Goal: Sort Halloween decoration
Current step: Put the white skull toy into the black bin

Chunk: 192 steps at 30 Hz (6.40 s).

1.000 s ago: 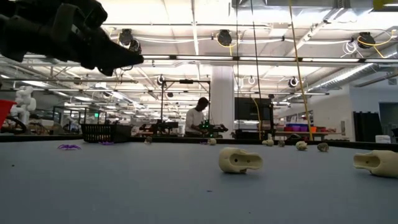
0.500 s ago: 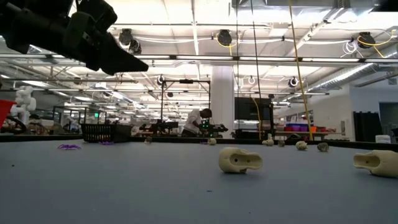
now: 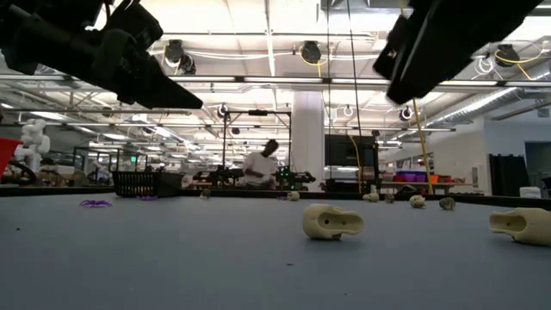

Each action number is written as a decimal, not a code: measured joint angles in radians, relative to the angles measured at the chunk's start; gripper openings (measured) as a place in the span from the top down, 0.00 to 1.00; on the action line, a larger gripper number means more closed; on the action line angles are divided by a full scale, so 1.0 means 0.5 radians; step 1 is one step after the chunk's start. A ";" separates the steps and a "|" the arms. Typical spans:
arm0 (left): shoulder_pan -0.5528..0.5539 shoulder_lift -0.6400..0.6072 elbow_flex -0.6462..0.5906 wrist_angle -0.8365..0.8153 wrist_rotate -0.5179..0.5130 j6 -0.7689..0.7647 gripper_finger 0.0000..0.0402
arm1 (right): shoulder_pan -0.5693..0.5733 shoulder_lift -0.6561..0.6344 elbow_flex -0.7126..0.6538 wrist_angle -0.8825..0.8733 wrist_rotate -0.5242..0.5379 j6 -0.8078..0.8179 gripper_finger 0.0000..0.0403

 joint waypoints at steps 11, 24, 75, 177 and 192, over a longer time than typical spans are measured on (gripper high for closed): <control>0.002 0.000 0.000 -0.001 0.000 0.001 1.00 | -0.094 0.417 -0.014 0.454 0.009 -0.068 0.55; 0.002 0.000 0.000 -0.010 -0.001 0.002 1.00 | -0.126 0.551 -0.009 0.563 0.011 0.004 0.83; 0.002 0.000 0.000 -0.010 -0.002 0.002 1.00 | -0.119 0.558 0.225 0.241 0.375 -1.112 0.69; -0.003 -0.001 -0.001 -0.025 0.000 -0.002 1.00 | -0.146 0.815 0.227 0.722 0.368 -0.071 0.84; -0.141 -0.659 -0.001 -0.556 -0.129 -0.003 1.00 | -0.520 0.742 0.223 0.964 0.400 -0.532 0.85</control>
